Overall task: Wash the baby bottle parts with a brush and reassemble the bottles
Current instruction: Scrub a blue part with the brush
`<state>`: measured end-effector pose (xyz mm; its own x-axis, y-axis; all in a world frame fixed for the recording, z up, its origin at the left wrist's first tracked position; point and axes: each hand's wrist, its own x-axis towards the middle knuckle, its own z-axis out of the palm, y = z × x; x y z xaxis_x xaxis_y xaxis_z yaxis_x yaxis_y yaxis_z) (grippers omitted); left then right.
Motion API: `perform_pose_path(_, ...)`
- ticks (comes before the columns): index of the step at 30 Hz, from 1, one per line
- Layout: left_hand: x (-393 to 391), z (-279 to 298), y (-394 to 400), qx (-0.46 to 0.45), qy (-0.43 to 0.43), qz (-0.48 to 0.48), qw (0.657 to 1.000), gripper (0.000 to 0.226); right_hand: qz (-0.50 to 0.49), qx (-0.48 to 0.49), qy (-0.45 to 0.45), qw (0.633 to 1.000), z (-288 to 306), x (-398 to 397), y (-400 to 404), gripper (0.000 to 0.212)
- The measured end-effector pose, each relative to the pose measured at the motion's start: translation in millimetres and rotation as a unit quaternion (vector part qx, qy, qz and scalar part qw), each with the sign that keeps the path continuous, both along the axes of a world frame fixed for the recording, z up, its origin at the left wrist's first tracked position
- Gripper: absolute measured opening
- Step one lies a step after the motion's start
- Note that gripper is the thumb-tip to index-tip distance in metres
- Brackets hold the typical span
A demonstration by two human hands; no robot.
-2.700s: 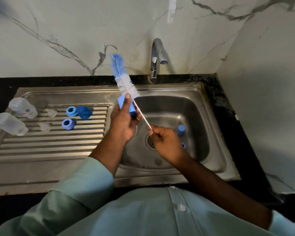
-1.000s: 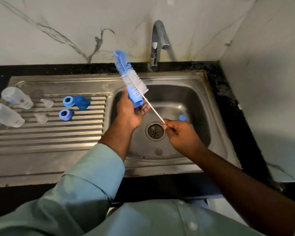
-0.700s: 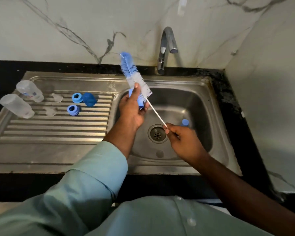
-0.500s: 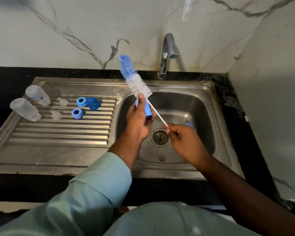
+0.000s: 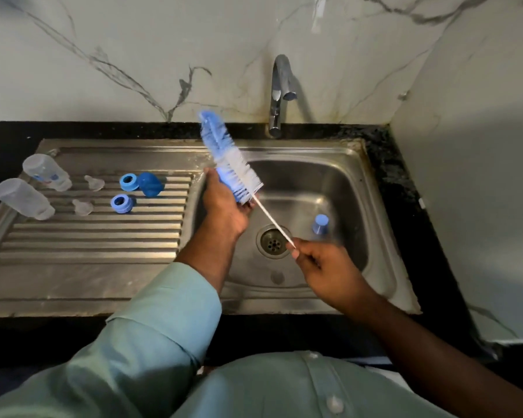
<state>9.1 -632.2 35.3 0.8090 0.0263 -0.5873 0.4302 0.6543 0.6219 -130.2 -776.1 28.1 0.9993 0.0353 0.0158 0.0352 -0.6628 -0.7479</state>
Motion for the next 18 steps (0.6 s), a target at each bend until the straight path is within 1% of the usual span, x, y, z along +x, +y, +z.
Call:
perform_pose_path(2, -3.3, -0.3, -12.1, 0.062, -0.024, -0.027, 0.997, 0.054, -0.034, -0.007, -0.018, 0.999, -2.0, 15.6, 3.2, 0.017)
perform_pose_path(3, -3.4, 0.6, -16.8, 0.072, -0.035, -0.032, 0.996, 0.053, -0.046, -0.009, -0.014, 0.999, -0.2, 23.2, 5.5, 0.017)
perform_pose_path(4, -1.2, 2.5, -18.2, 0.071, -0.044, -0.022, 0.996, 0.048, -0.048, -0.007, -0.011, 0.999, 0.3, 26.9, 5.9, 0.018)
perform_pose_path(6, 13.3, 7.1, -7.3, 0.042, -0.070, 0.022, 0.996, 0.026, -0.033, 0.005, -0.025, 0.999, -1.6, 20.8, 3.6, 0.018)
perform_pose_path(7, 19.1, 8.3, -1.8, 0.022, -0.083, 0.031, 0.996, 0.017, -0.017, 0.005, -0.020, 1.000, -1.3, 15.7, 2.6, 0.018)
perform_pose_path(8, 20.8, 6.0, 0.9, 0.013, -0.090, 0.023, 0.996, 0.013, -0.011, 0.006, -0.013, 1.000, -1.8, 14.6, 2.2, 0.018)
perform_pose_path(9, 19.5, 1.5, -0.4, 0.021, -0.086, 0.000, 0.996, 0.014, -0.029, 0.016, -0.012, 0.999, -3.6, 20.6, 2.1, 0.019)
perform_pose_path(11, 13.1, -6.8, -10.0, 0.049, -0.058, -0.037, 0.996, 0.031, -0.074, 0.044, 0.001, 0.996, -3.5, 38.9, 4.0, 0.020)
perform_pose_path(12, 13.6, -9.4, -11.4, 0.051, -0.049, -0.040, 0.997, 0.041, -0.070, 0.042, 0.003, 0.997, -3.9, 44.2, 4.4, 0.019)
perform_pose_path(13, 17.3, -10.3, -7.3, 0.044, -0.048, -0.031, 0.997, 0.046, -0.053, 0.033, 0.001, 0.998, -6.4, 43.4, 4.3, 0.020)
perform_pose_path(15, 25.8, -5.5, 6.8, 0.032, -0.041, -0.005, 0.999, 0.047, -0.014, 0.018, -0.003, 1.000, -11.7, 28.9, 2.4, 0.031)
perform_pose_path(16, 27.7, -4.4, 10.0, 0.049, -0.035, -0.002, 0.998, 0.047, -0.001, 0.018, -0.002, 1.000, -14.4, 24.7, 1.5, 0.034)
perform_pose_path(18, 25.1, -7.7, 3.4, 0.114, -0.034, -0.036, 0.992, 0.052, -0.027, 0.038, -0.008, 0.999, -20.5, 35.4, 3.9, 0.023)
